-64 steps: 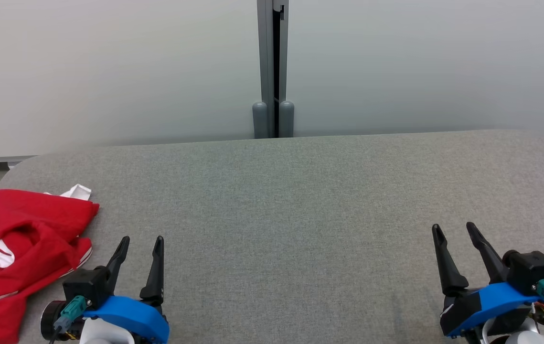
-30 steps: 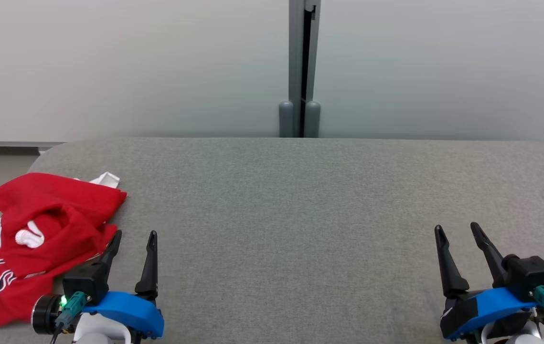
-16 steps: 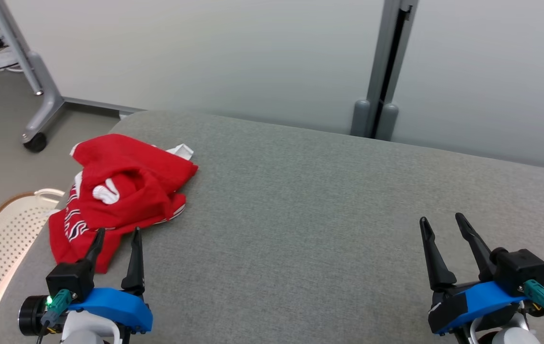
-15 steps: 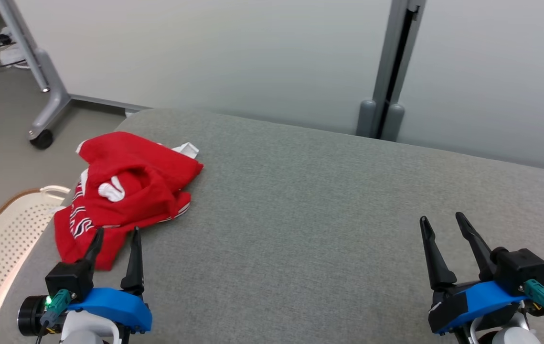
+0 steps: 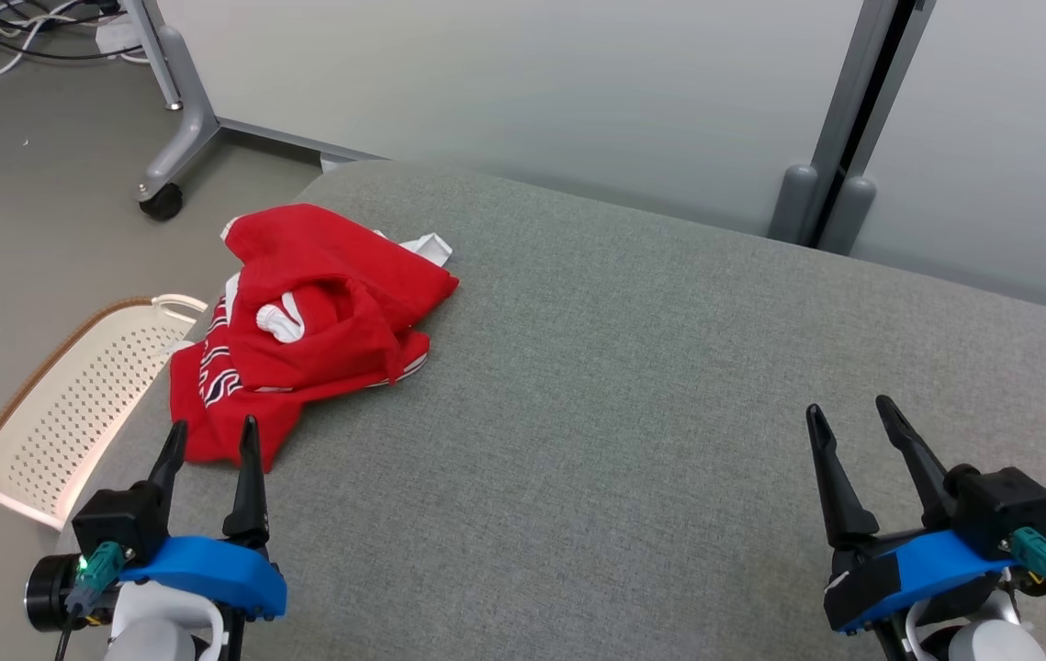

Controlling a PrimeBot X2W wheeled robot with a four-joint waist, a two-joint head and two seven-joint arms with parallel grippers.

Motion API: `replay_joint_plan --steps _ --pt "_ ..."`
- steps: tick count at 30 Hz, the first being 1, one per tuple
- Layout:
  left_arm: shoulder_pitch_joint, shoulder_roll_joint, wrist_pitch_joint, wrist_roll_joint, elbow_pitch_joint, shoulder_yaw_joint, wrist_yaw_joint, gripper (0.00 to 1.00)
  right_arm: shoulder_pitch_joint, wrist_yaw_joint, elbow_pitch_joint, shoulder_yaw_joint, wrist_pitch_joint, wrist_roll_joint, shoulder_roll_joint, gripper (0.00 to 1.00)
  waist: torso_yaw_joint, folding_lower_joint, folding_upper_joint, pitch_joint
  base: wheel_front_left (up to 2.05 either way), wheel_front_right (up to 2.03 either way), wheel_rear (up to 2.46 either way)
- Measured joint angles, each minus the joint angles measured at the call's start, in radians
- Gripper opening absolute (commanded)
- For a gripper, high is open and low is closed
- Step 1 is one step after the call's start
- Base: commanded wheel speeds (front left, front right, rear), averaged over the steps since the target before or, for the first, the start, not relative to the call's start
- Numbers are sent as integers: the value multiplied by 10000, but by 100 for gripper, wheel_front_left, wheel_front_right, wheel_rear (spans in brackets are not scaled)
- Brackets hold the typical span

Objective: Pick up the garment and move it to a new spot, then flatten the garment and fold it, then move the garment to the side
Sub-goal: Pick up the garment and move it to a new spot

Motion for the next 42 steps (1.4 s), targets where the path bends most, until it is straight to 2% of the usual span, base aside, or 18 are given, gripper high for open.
replay_joint_plan --steps 8,13,18,26,27,28,36,39,42 --pt "-1234 -163 105 -21 631 -265 -270 100 -370 0 -418 44 295 -46 -272 100 -229 0 0 911 0 0 0" --pt "-2740 -150 702 -240 1860 -765 -491 100 -713 0 -686 142 537 -86 -552 100 -476 3 2 1801 0 0 0" --pt "-3882 50 1085 -608 3452 -1024 -531 100 -996 0 -853 161 627 -100 -704 100 -668 3 2 2531 0 0 0" --pt "-4941 222 1429 -1221 5436 -1267 -575 100 -1170 0 -909 119 671 -84 -842 100 -890 2 1 2926 0 0 0" --pt "-4975 276 1419 -1315 5616 -1269 -575 60 -1170 0 -897 107 669 -82 -851 100 -907 1 1 2902 0 0 0" --pt "-4998 341 1325 -1321 5730 -1296 -575 0 -1171 0 -890 92 660 -82 -859 100 -925 0 0 2865 0 0 0" --pt "-5003 742 219 -1687 6009 -1154 -575 0 -963 0 -633 -21 430 13 -688 100 -911 0 0 2063 0 0 0" --pt "-4654 1049 48 -1728 5672 -947 -546 0 -681 0 -529 -63 324 58 -566 100 -893 -1 -1 1579 0 0 0" --pt "-4302 1239 17 -1647 4867 -742 -318 0 -462 0 -447 -111 245 94 -462 100 -884 -1 -1 1081 0 0 0"
